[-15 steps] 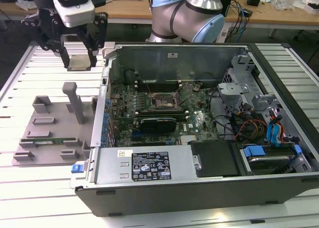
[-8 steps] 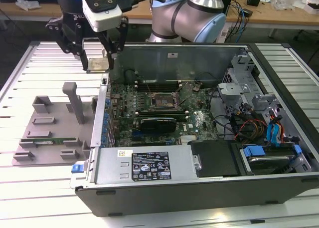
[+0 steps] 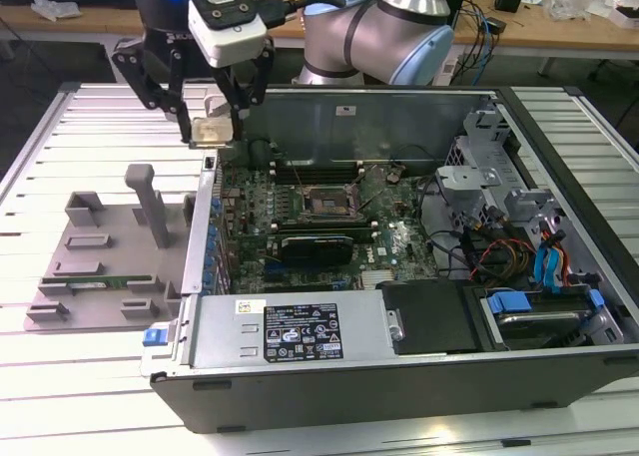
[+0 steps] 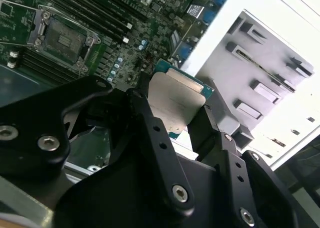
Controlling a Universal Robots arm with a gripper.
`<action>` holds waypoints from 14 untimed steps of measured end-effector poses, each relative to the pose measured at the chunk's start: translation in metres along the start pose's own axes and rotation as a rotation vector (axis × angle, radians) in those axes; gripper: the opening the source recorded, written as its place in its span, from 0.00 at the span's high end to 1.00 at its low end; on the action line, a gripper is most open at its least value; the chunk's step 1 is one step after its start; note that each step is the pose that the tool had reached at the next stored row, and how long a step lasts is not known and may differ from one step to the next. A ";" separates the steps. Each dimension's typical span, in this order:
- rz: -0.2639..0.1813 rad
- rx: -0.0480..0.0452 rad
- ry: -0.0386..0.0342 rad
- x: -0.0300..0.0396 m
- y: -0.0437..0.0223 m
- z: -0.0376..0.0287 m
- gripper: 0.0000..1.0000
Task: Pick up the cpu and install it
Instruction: 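Pick up the cpu and move it towards the insertion slot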
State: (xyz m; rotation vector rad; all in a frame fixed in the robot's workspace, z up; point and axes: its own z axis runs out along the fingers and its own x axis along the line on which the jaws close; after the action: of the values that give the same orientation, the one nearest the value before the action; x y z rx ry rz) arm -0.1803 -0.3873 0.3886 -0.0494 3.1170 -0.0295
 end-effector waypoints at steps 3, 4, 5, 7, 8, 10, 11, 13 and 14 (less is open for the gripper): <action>0.000 0.0001 -0.0001 -0.0046 0.0001 0.0011 0.45; 0.000 0.0001 0.0000 -0.0060 0.0001 0.0014 0.45; 0.000 0.0002 0.0000 -0.0082 0.0001 0.0020 0.45; 0.000 0.0002 -0.0001 -0.0111 0.0002 0.0030 0.45; 0.000 0.0003 -0.0001 -0.0132 0.0002 0.0037 0.45; 0.000 0.0003 0.0000 -0.0159 0.0002 0.0048 0.45; 0.000 0.0002 -0.0001 -0.0169 0.0002 0.0053 0.45; 0.000 0.0003 0.0000 -0.0192 0.0002 0.0066 0.45; 0.000 0.0003 0.0000 -0.0198 0.0002 0.0069 0.45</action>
State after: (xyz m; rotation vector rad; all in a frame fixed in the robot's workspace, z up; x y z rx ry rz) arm -0.1604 -0.3866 0.3822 -0.0495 3.1169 -0.0300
